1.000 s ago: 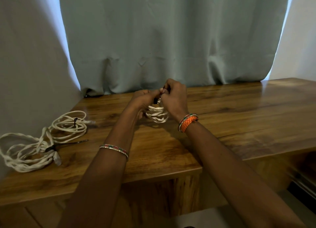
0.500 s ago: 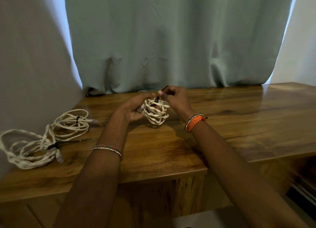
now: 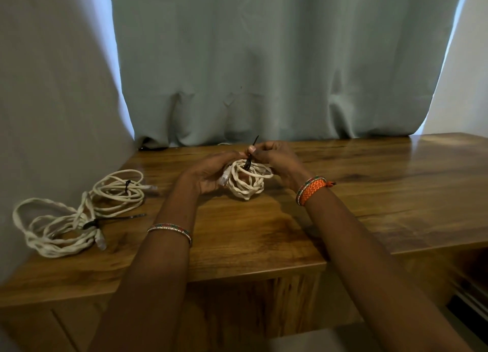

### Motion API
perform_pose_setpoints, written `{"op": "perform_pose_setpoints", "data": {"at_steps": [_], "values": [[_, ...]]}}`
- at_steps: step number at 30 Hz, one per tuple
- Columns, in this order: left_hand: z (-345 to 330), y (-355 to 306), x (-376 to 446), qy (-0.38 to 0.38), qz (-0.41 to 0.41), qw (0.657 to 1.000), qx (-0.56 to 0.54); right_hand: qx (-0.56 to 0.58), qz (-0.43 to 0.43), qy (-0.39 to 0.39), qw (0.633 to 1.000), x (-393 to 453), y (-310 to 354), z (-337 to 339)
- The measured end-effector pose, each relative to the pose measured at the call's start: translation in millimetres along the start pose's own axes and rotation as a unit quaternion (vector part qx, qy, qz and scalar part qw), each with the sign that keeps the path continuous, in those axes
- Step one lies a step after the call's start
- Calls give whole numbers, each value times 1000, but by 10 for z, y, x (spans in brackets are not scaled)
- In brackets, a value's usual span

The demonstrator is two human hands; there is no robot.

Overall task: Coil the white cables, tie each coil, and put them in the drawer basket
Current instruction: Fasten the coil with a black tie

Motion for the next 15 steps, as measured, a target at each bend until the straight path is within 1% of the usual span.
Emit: {"op": "perform_pose_setpoints", "data": {"at_steps": [5,9,12,15], "values": [[24,5,11,-25,8,999,26,-18,27,-27,999,-14,57,10],[110,37,21,-83,34,994,60,-28,32,-72,997,-15,68,65],[117,60,-8,-86,42,992,76,-23,17,-113,993,-25,28,114],[41,66,-27,-96,30,991,83,-37,12,-128,991,-26,-7,125]]}}
Point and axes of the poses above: each hand's wrist, its own x-axis towards the middle knuckle, its own z-axis out of the back of the hand, y = z × x, the point moved 5 cm from there along x, towards the middle knuckle, and after that the axes turned 12 degrees about z, right-handed, at the moved point
